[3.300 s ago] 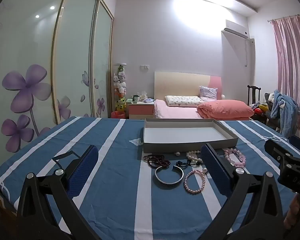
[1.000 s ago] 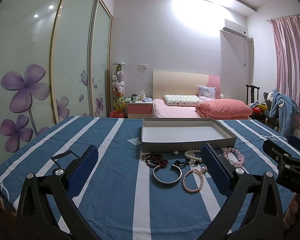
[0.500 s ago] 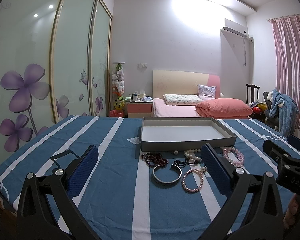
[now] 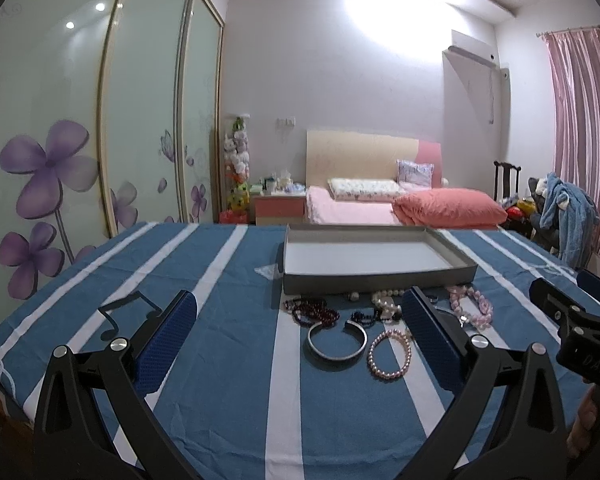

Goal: Organize jewelry
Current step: 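Lower the right gripper onto the pink bead bracelet and close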

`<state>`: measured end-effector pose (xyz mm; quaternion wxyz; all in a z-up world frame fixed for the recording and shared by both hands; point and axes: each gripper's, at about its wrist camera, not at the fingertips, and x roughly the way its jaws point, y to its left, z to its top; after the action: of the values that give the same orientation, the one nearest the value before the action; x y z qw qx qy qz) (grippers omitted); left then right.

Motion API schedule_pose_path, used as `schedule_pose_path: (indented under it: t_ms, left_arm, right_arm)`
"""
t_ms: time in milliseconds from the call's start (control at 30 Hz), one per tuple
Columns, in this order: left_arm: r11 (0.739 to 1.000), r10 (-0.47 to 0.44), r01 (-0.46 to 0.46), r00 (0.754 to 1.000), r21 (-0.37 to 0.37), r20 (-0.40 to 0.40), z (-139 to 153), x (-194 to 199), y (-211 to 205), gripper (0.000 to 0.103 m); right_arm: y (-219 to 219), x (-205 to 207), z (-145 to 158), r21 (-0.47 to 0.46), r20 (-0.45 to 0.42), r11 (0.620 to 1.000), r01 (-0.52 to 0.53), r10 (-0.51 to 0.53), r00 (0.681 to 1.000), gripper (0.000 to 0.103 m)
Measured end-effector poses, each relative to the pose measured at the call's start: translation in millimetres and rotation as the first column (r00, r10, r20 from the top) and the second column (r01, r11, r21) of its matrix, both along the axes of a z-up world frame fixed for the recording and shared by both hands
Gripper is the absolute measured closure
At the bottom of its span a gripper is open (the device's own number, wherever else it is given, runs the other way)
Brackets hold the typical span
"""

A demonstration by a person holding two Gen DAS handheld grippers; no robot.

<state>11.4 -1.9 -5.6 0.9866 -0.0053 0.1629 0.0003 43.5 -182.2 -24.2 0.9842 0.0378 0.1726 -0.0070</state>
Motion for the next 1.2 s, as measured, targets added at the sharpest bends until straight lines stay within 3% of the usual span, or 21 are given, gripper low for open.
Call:
schedule_pose_path:
  t_ms: [167, 267, 433, 667, 833, 967, 1200]
  left_arm:
    - [0.999, -0.025, 0.020, 0.988, -0.032, -0.151, -16.7, 23.9, 9.7, 0.002]
    - [0.997, -0.052, 0.036, 0.965, -0.067, -0.258, -26.8, 43.0, 16.7, 0.002]
    - [0.993, -0.102, 0.074, 0.918, -0.088, -0.384, -40.3, 65.8, 21.0, 0.002]
    - [0.993, -0.107, 0.120, 0.897, 0.004, -0.430, -44.1, 82.4, 8.0, 0.002]
    - [0.989, -0.107, 0.143, 0.875, 0.041, -0.473, -54.4, 96.9, -0.6, 0.002]
    - [0.988, -0.103, 0.148, 0.857, 0.050, -0.505, -62.2, 107.2, -5.0, 0.002]
    - [0.990, -0.082, 0.129, 0.840, 0.051, -0.537, -69.4, 122.2, -5.5, 0.007]
  right_arm:
    - [-14.0, 28.8, -20.0, 0.016, -0.119, 0.999, 0.031, -0.029, 0.992, 0.004]
    - [-26.2, 51.9, -32.8, 0.027, -0.216, 0.999, 0.045, -0.038, 0.976, 0.004]
    - [-43.8, 91.4, -50.8, 0.042, -0.364, 0.998, 0.042, -0.024, 0.931, 0.027]
    - [-51.2, 141.6, -63.5, 0.005, -0.465, 0.998, 0.067, -0.057, 0.883, 0.058]
    - [-48.0, 165.1, -79.1, -0.022, -0.539, 0.997, 0.073, -0.073, 0.839, 0.069]
    - [-44.3, 163.7, -79.6, -0.039, -0.525, 0.997, 0.072, -0.082, 0.847, 0.079]
    - [-48.1, 161.5, -78.1, -0.024, -0.519, 0.997, 0.072, -0.074, 0.852, 0.079]
